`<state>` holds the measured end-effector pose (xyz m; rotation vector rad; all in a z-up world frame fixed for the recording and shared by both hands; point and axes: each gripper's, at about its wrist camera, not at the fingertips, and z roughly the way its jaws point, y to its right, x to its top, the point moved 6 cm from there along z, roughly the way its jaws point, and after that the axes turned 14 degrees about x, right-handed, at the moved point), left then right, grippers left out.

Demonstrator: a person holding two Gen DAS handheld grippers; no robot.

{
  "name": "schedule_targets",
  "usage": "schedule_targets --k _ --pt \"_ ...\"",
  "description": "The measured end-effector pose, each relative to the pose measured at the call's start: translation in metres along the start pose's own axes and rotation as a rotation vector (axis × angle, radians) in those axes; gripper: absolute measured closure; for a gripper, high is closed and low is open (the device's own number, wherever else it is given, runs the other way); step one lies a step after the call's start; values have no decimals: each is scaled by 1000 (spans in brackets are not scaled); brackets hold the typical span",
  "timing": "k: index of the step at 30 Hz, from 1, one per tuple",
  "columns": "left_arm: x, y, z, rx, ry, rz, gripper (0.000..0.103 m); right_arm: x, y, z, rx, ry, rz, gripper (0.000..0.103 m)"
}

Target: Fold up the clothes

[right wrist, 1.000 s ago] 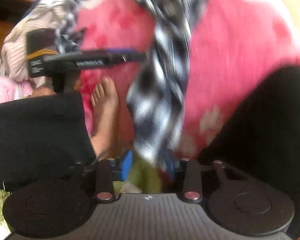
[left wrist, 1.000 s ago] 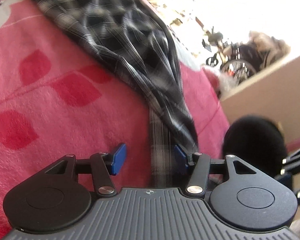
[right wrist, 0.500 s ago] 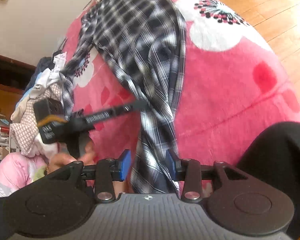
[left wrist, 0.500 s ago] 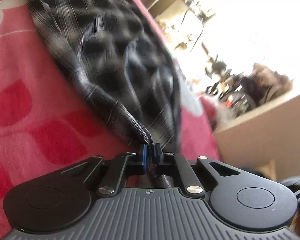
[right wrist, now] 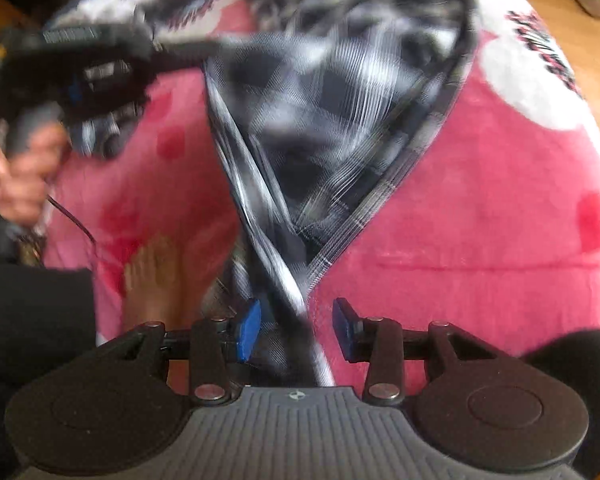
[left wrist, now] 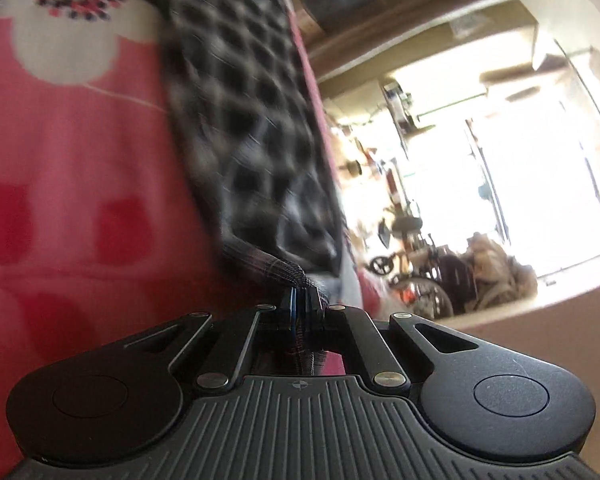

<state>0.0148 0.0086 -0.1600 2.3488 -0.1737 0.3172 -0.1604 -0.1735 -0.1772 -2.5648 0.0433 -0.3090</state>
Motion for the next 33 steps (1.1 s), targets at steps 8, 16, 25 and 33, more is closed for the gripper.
schedule_targets --k 8,16,25,33 --pt "12 -44 8 124 42 -47 101 -1 -1 -4 73 13 9 93" --pt "27 -78 -10 215 97 -67 101 20 -57 -17 429 59 25 98" --pt "14 -83 -18 241 16 -23 74 24 -113 36 570 -110 -25 68" --pt "-25 -47 1 248 -127 248 51 42 -34 -35 491 124 187 58"
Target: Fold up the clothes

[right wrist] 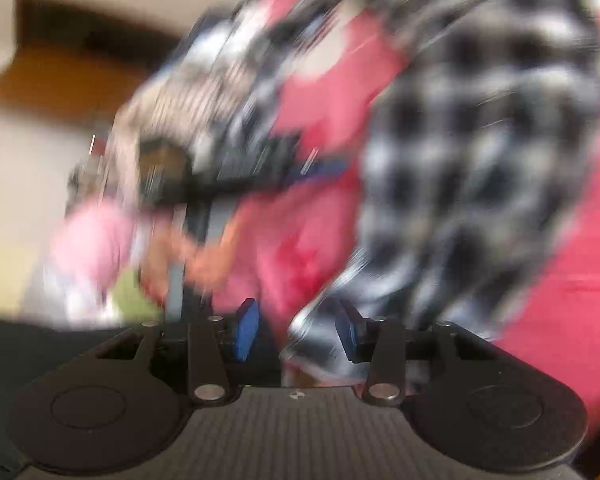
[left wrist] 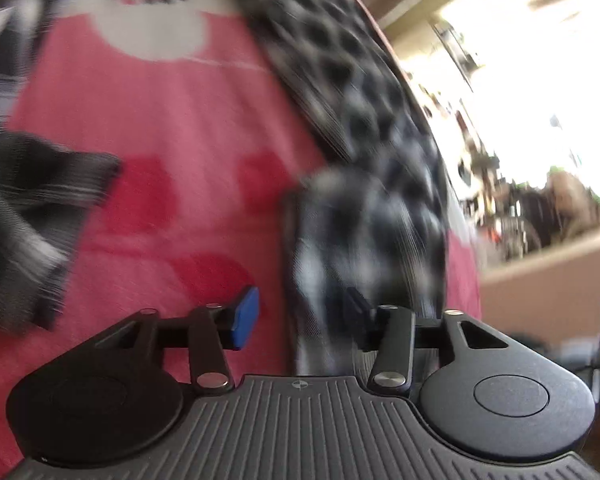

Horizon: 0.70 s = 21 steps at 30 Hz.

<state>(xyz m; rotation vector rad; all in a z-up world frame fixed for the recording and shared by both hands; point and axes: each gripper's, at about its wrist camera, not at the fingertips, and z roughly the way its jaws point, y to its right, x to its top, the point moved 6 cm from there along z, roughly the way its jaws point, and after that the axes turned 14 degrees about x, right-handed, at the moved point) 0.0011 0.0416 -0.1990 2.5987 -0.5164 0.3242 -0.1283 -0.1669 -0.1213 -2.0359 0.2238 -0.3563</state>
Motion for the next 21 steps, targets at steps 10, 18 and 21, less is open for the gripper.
schedule_targets --k 10,18,21 --pt "-32 37 5 58 -54 257 50 14 61 -40 -291 110 186 58" --pt "-40 48 -2 37 -83 341 50 -5 55 -2 -311 58 216 58" --pt "-48 50 0 36 -78 357 50 -24 58 3 -336 41 235 58"
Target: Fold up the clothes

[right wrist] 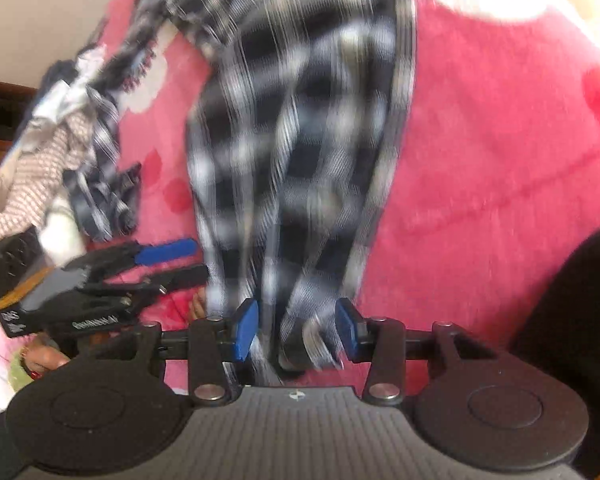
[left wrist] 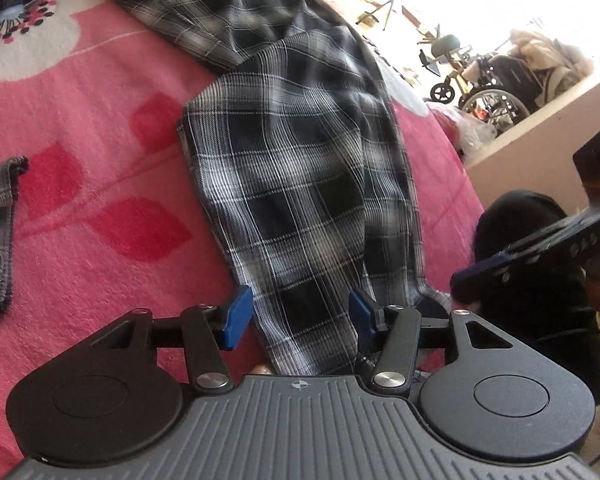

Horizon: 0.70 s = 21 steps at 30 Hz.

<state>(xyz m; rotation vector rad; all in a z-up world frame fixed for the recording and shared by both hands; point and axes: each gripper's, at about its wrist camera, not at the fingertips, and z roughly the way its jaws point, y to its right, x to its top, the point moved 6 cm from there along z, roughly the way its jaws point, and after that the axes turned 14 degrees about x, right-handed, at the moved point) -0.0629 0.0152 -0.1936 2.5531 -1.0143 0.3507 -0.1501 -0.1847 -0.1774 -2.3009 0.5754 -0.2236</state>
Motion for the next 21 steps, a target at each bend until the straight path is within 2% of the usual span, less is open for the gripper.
schedule_targets --k 7,8,9,10,11,16,19,21 --pt "-13 20 8 9 -31 61 50 -27 14 17 -1 6 -55 59" --pt "-15 25 9 1 -54 79 50 -30 14 19 4 14 -78 67" --pt "-18 30 11 -5 -75 102 50 -32 15 19 10 21 -99 85" --pt "-20 37 13 -7 -92 131 50 -35 16 16 17 28 -120 94" --pt "-22 44 16 -9 -109 161 50 -37 17 11 28 35 -132 96" --pt "-30 81 24 -71 -170 280 50 -48 22 -38 69 62 -159 97" --pt "-33 97 25 -130 -200 326 50 -54 31 -70 64 58 -166 98" --pt "-34 105 26 -133 -212 367 50 -56 42 -85 45 50 -161 99"
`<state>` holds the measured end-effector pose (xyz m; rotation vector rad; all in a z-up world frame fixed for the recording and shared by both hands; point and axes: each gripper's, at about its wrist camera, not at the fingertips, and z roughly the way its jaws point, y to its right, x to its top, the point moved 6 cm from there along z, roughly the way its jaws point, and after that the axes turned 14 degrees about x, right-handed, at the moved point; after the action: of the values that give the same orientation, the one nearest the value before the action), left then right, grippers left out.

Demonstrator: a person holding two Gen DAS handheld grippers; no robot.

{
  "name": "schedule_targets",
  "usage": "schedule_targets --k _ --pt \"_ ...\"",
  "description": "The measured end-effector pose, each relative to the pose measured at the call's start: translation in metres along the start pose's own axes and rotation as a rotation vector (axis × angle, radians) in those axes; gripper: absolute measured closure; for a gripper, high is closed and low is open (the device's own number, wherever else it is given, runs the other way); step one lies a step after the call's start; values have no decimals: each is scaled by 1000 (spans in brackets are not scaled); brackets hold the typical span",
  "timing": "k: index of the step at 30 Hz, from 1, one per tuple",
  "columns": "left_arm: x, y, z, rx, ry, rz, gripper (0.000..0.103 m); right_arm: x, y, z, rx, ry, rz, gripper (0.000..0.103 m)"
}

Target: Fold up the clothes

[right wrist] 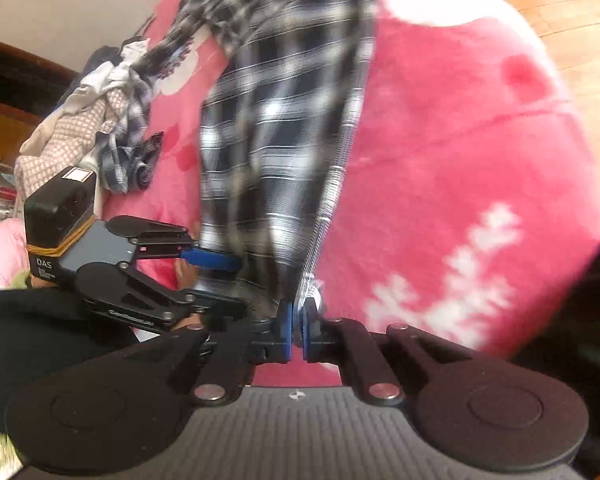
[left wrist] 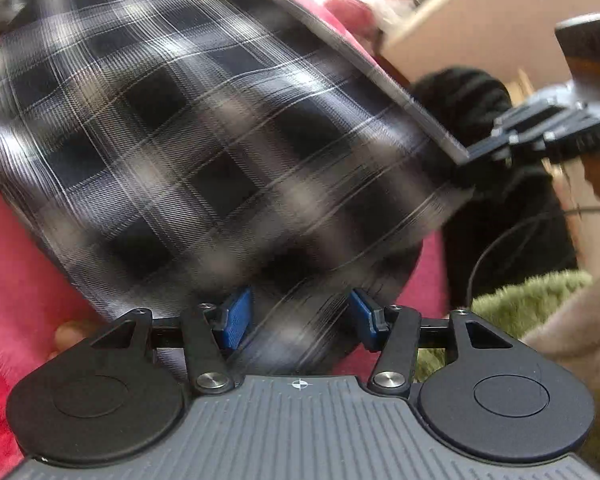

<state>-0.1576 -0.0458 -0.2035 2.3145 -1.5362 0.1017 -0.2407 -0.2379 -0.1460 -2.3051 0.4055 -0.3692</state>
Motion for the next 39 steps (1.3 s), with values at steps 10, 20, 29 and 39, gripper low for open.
schedule_targets --k 10,20,29,39 --pt "6 -8 4 -2 -34 -15 50 -10 75 -38 -138 -49 49 103" --pt "13 -46 -8 -18 -11 -153 50 17 65 -56 -89 18 -50 100" --pt "23 -29 5 35 -50 -161 50 106 87 -19 43 199 -10 53" --pt "26 -3 5 -26 -63 -97 50 107 92 -10 -57 89 -91 103"
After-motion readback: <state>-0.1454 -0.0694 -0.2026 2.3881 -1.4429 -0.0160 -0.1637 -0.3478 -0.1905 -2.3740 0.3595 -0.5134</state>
